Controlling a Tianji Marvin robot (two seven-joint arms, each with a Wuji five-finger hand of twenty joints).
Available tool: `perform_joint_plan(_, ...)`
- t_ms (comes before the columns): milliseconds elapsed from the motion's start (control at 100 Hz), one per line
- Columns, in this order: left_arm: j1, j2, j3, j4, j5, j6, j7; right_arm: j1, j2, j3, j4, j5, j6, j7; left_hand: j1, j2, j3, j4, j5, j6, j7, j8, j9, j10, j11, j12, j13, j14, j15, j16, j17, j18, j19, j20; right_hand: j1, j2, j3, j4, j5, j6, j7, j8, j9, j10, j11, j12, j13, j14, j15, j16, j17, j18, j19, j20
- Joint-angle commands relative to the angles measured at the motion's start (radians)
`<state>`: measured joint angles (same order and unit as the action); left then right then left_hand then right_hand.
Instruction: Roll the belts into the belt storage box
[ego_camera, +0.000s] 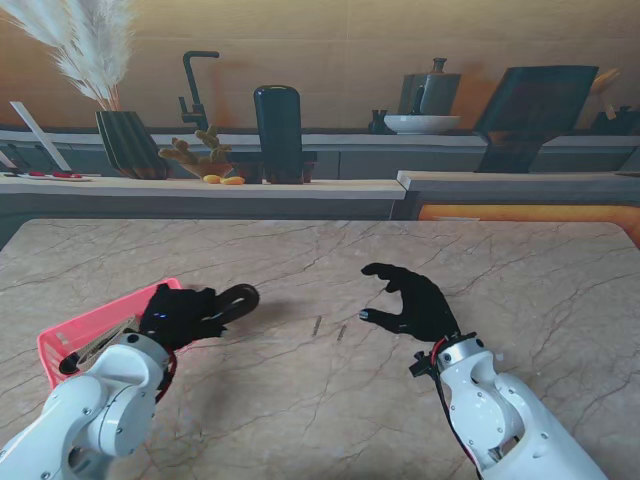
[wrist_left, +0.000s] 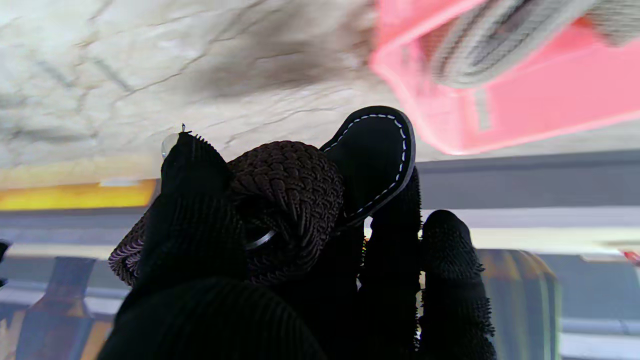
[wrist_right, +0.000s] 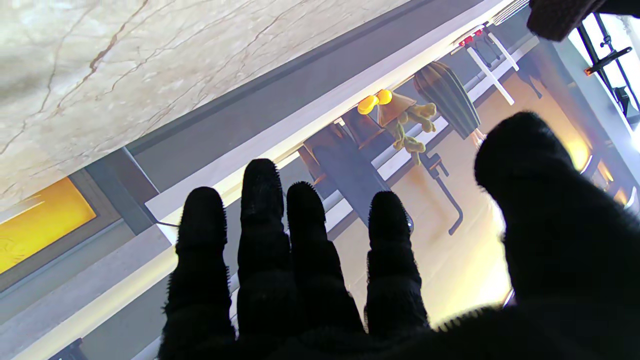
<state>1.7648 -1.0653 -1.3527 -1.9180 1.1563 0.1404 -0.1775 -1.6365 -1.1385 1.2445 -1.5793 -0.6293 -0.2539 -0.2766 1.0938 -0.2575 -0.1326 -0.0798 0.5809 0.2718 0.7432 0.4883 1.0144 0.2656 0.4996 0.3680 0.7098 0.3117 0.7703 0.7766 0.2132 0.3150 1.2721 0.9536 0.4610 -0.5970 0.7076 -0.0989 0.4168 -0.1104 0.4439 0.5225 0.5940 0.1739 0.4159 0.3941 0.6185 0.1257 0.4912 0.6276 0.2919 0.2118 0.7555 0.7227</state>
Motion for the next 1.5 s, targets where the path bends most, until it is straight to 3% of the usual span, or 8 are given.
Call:
perform_joint_plan(0, 0.028, 0.01, -0.03, 0.002, 0.045, 0.027, 0.017, -0.004, -0.006, 0.001, -0.008, -0.003, 0.004, 0.0, 0.181, 0.139, 0.123, 0.021, 0.072, -0.169, 0.128, 0.03, 0.06, -0.093, 0.012, -0.009, -0.071, -0.04, -0.106, -0.07, -0.077, -0.025, -0.104, -0.077, -0.017, 0.044, -0.022, 0.034, -0.001, 0.001, 0.002, 0.002, -0.01, 0.005, 0.01, -0.014, 0.004, 0.0, 0.017, 0.011, 0.002, -0.009, -0.016, 0.022)
perform_joint_plan(350, 0.106, -0.002, -0.133, 0.067, 0.129, 0.164, 0.127, 0.006, -0.008, -0.005, -0.004, 0.018, 0.031, 0.014, 0.186, 0.123, 0.127, 0.022, 0.113, -0.151, 0.096, 0.046, -0.152, -0.046, -0.159, -0.046, -0.285, -0.079, -0.303, -0.217, -0.188, -0.049, -0.297, -0.238, -0.006, 0.074, -0.046, 0.039, 0.011, -0.004, 0.005, 0.003, 0.0, 0.008, 0.011, -0.017, 0.01, 0.002, 0.027, 0.017, 0.002, -0.005, -0.014, 0.023)
perform_joint_plan(520, 0.095, -0.001, -0.133, 0.117, 0.147, 0.212, 0.131, 0.01, -0.008, -0.009, 0.0, 0.025, 0.035, 0.018, 0.172, 0.104, 0.144, 0.02, 0.149, -0.156, 0.059, 0.023, -0.381, -0.075, -0.227, -0.079, -0.449, -0.133, -0.446, -0.329, -0.278, -0.122, -0.54, -0.439, 0.0, 0.091, -0.064, 0.042, 0.018, -0.006, 0.007, 0.004, 0.005, 0.008, 0.013, -0.017, 0.014, 0.003, 0.031, 0.019, 0.003, -0.003, -0.013, 0.023)
perform_joint_plan(730, 0.073, -0.002, -0.118, 0.171, 0.141, 0.269, 0.149, 0.02, -0.009, -0.015, 0.009, 0.043, 0.04, 0.028, 0.151, 0.088, 0.186, 0.013, 0.161, -0.151, 0.041, 0.011, -0.446, -0.1, -0.22, -0.097, -0.512, -0.157, -0.475, -0.387, -0.268, -0.178, -0.809, -0.627, 0.007, 0.112, -0.084, 0.047, 0.031, -0.01, 0.011, 0.005, 0.013, 0.011, 0.013, -0.018, 0.019, 0.005, 0.033, 0.02, 0.004, 0.0, -0.012, 0.023)
perform_joint_plan(940, 0.047, -0.002, -0.101, 0.215, 0.132, 0.303, 0.172, 0.026, -0.01, -0.02, 0.013, 0.059, 0.042, 0.037, 0.141, 0.08, 0.203, 0.012, 0.162, -0.152, 0.039, 0.008, -0.458, -0.115, -0.216, -0.098, -0.52, -0.159, -0.473, -0.394, -0.269, -0.174, -0.865, -0.648, 0.012, 0.14, -0.109, 0.051, 0.041, -0.012, 0.013, 0.005, 0.019, 0.012, 0.013, -0.019, 0.023, 0.006, 0.036, 0.021, 0.005, 0.002, -0.01, 0.023)
perform_joint_plan(1070, 0.038, 0.003, -0.091, 0.225, 0.176, 0.316, 0.128, 0.027, -0.011, -0.022, 0.015, 0.066, 0.041, 0.04, 0.062, 0.04, 0.333, -0.006, 0.172, -0.165, 0.02, 0.003, -0.47, -0.119, -0.223, -0.1, -0.525, -0.157, -0.485, -0.404, -0.26, -0.166, -0.926, -0.602, 0.019, 0.145, -0.123, 0.054, 0.049, -0.012, 0.016, 0.007, 0.024, 0.011, 0.013, -0.019, 0.026, 0.004, 0.037, 0.022, 0.007, 0.004, -0.009, 0.023)
perform_joint_plan(1260, 0.032, 0.008, -0.082, 0.23, 0.22, 0.331, 0.063, 0.032, -0.011, -0.026, 0.017, 0.078, 0.047, 0.046, 0.027, 0.031, 0.345, -0.024, 0.168, -0.192, -0.028, -0.027, -0.503, -0.118, -0.244, -0.108, -0.542, -0.157, -0.505, -0.411, -0.273, -0.154, -0.938, -0.603, 0.024, 0.156, -0.131, 0.056, 0.058, -0.014, 0.019, 0.008, 0.028, 0.01, 0.014, -0.019, 0.029, 0.005, 0.039, 0.023, 0.006, 0.005, -0.008, 0.022)
perform_joint_plan(1490, 0.019, 0.01, -0.07, 0.236, 0.227, 0.345, 0.015, 0.034, -0.013, -0.028, 0.021, 0.082, 0.038, 0.042, -0.131, 0.042, 0.315, 0.007, 0.016, -0.174, -0.293, -0.006, -0.605, -0.096, -0.274, -0.109, -0.566, -0.154, -0.541, -0.42, -0.278, -0.143, -0.966, -0.572, 0.027, 0.167, -0.142, 0.059, 0.066, -0.014, 0.022, 0.011, 0.036, 0.009, 0.016, -0.019, 0.035, 0.004, 0.042, 0.025, 0.01, 0.006, -0.005, 0.022)
